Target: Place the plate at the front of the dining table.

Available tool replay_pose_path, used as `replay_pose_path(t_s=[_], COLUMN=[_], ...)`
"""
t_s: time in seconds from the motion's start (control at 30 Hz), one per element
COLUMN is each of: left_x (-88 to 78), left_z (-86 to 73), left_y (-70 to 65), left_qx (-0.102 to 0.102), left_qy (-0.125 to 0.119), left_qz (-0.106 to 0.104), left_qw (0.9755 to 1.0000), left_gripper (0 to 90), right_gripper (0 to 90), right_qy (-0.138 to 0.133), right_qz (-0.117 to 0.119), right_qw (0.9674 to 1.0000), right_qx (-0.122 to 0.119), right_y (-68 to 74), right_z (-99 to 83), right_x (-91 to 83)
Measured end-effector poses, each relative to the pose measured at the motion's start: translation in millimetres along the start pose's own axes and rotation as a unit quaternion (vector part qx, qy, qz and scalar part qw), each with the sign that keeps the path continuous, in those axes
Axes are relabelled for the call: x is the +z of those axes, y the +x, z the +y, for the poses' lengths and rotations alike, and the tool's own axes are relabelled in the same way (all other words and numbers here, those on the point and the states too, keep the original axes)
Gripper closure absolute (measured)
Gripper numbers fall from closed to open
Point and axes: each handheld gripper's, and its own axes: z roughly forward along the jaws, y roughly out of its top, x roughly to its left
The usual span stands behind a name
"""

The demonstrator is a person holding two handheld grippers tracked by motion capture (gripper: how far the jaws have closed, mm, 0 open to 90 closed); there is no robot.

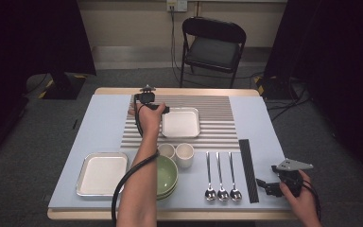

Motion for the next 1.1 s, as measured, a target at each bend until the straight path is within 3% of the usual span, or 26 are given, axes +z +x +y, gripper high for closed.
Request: replay_pose_path(t_s=[0.13,0.43,0.9,1.1], left_x=[-3.3,-15.1,-30.7,-36.4], left_z=[-2.4,-6.2,-9.9,-11.8], left_y=[2.4,11.4,24.1,28.0], left_qx=[-0.014,-0.024,-0.005,-0.006], left_qy=[0.000,0.004,0.012,0.011], left_qz=[-0.008,-0.022,-0.025,-0.031], left_qw=[0.9999,0.9995,0.9996,0.9994], left_gripper=[24.2,20.1,19.8,19.9], right_gripper=[12.3,12.3,12.2,12.3], right_qy=[-0.001,-0.001,-0.001,-0.001], right_qz=[-0.001,-0.001,-0.001,-0.001], right_qw=[1.0000,1.0000,1.0000,1.0000], right_qx=[-0.001,-0.001,-0.001,-0.001], right_y=[0.1,0.2,0.1,0.2], right_z=[-0.2,-0.3,-0.3,-0.4], right_x=[-0.1,-0.1,-0.1,-0.1])
